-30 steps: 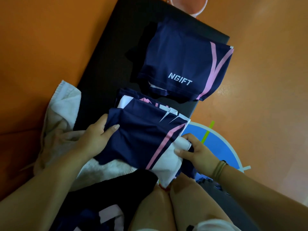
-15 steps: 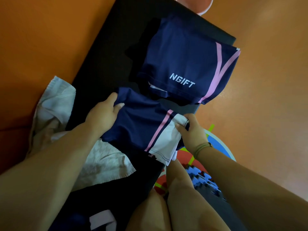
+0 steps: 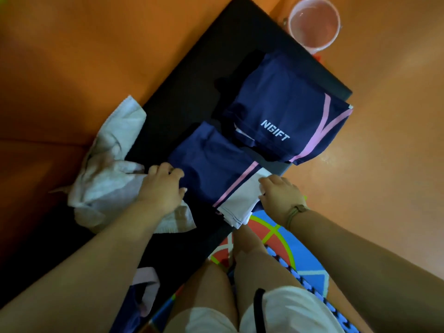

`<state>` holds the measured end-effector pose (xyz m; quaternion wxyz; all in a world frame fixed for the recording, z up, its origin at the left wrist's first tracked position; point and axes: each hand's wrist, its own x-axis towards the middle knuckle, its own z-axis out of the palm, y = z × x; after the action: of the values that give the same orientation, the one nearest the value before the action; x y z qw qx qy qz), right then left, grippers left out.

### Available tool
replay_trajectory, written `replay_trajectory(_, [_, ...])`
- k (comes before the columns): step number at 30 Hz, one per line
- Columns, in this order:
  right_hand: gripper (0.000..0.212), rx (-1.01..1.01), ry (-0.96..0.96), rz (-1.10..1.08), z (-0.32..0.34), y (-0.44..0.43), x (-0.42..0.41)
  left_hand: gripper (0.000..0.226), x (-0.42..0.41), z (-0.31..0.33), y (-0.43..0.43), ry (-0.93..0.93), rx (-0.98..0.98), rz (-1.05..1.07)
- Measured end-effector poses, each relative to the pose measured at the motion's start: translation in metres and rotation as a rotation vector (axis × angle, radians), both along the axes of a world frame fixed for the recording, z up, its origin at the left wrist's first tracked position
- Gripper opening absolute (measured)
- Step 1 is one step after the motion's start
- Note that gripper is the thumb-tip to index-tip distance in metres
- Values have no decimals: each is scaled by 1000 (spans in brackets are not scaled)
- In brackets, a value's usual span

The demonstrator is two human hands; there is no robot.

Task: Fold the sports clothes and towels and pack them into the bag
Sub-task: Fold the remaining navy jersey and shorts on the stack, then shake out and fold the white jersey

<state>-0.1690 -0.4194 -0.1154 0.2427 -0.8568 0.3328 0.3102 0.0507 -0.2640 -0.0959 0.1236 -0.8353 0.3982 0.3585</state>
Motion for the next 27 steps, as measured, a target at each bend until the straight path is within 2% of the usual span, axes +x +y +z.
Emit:
replay_trajectory(3, [39, -16, 79, 125, 19, -3, 7, 38, -14, 28, 19, 35, 15, 87])
replay_trajectory(7, [42, -26, 127, 293, 42, 3, 23, 32, -23, 56, 58, 29, -54, 98])
replay_trajectory(14, [44, -40, 130, 527, 88, 48, 61, 34, -39, 91, 151, 143, -87, 468])
replay_trajectory(19, [40, -59, 88, 623, 123, 127, 93, 36, -53, 109, 233, 185, -118, 562])
replay_trajectory(24, [43, -137, 68, 770, 138, 240, 108, 17, -52, 116, 334, 116, -134, 475])
replay_trajectory(27, [48, -65, 100, 836, 144, 311, 115, 30, -52, 126, 399, 90, -139, 535])
